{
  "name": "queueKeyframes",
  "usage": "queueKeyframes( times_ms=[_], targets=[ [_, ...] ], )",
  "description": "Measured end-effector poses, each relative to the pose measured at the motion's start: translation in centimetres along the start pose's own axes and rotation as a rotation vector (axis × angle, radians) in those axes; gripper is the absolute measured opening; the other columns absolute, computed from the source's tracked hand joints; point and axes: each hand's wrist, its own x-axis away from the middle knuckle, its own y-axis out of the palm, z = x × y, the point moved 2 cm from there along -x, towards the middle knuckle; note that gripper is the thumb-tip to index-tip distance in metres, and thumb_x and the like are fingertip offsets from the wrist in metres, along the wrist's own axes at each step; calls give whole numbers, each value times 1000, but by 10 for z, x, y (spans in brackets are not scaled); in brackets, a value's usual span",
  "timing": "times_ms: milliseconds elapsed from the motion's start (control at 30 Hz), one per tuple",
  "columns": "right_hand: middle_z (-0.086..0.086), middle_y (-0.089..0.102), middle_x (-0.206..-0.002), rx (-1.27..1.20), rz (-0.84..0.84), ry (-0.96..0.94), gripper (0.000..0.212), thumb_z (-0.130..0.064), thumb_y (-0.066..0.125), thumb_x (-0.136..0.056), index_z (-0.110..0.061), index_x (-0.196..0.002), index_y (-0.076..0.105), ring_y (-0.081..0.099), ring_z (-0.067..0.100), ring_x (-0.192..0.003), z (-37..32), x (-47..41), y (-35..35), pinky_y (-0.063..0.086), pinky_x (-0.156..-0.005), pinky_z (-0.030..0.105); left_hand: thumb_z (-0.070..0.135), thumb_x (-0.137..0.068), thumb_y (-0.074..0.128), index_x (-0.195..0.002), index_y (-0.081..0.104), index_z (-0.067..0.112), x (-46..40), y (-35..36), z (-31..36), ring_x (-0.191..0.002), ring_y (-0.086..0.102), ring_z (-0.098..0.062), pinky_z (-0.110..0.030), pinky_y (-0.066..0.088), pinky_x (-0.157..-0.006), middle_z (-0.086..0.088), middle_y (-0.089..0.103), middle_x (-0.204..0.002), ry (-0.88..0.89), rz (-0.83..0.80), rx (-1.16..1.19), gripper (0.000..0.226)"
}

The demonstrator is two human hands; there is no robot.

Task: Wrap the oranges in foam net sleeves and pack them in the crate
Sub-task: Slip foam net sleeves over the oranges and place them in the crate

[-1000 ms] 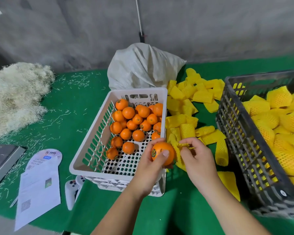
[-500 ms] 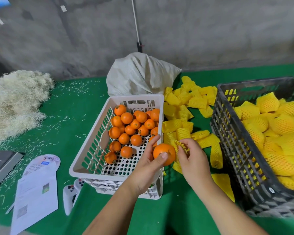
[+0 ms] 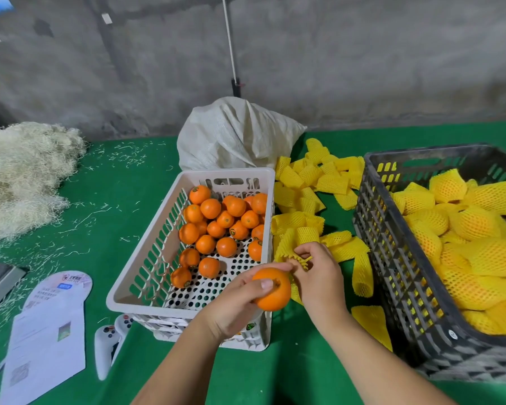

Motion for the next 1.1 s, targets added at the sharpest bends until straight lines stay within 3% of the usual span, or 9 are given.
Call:
queueKeyframes(
  times_ms=[200,333,467,633,767,833,933,1033,1100],
  targets=[
    [-20,66,-97,-157,-106,101,21,-20,73,-92,-37,-100,63,62,3,-93,3,-4,-9,46,-72,18,64,-59,94,-135,64,6,-5,4,-10,-108,70,-22,-31,57,-92,-12,73,-121,65,184,42,100],
    [-18,69,-93,-216,-135,73,21,-17,71,-92,-37,-99,65,65,4,-88,-7,7,-14,54,-72,26,56,-77,80,-118,65,40,-5,9,-17,-105,71,-17,-28,58,-87,-4,73,-119,191,367,-46,47],
    [-18,69,-96,-215,-138,-34,22,-15,70,-93,-34,-101,65,65,6,-88,-20,23,-14,54,-72,22,56,-89,68,-113,38,44,-7,8,-19,-97,66,-2,-25,58,-83,-3,55,-117,255,462,-43,40],
    [-16,68,-102,-176,-113,-88,18,-18,68,-96,-31,-108,65,63,3,-93,-28,28,-13,50,-74,14,61,-90,72,-140,33,66,-7,5,-23,-133,62,-22,-50,50,-113,-5,53,-151,256,377,62,64],
    [-14,69,-103,-205,-102,-35,16,-20,64,-99,-29,-112,67,64,0,-94,-27,14,-18,52,-76,21,28,-100,66,-159,31,46,-7,1,-25,-145,49,-21,-47,40,-120,0,46,-160,268,160,-131,71],
    [-17,66,-101,-169,-80,-67,13,-21,65,-98,-30,-107,66,62,-2,-96,-30,10,-22,49,-76,18,25,-103,63,-158,36,36,-8,3,-26,-140,54,-21,-40,46,-117,0,56,-151,299,188,-205,62],
    [-19,59,-96,-107,-86,-199,1,-27,63,-98,-27,-97,64,59,0,-93,-37,14,-25,43,-73,12,18,-104,65,-151,44,27,-9,5,-22,-129,64,-26,-39,54,-106,-10,66,-138,294,299,-57,52],
    [-14,56,-99,11,-185,-332,19,-38,54,-99,-22,-100,64,55,6,-91,-42,26,-19,48,-73,23,9,-104,64,-145,48,26,-10,1,-20,-99,72,-25,-32,59,-82,-16,72,-116,262,405,77,47],
    [-9,55,-104,36,-190,-350,15,-31,57,-100,-18,-104,63,55,11,-94,-41,27,-17,51,-75,29,7,-103,65,-142,49,25,-10,1,-21,-92,71,-25,-31,59,-76,-15,72,-108,271,445,114,46]
  ],
)
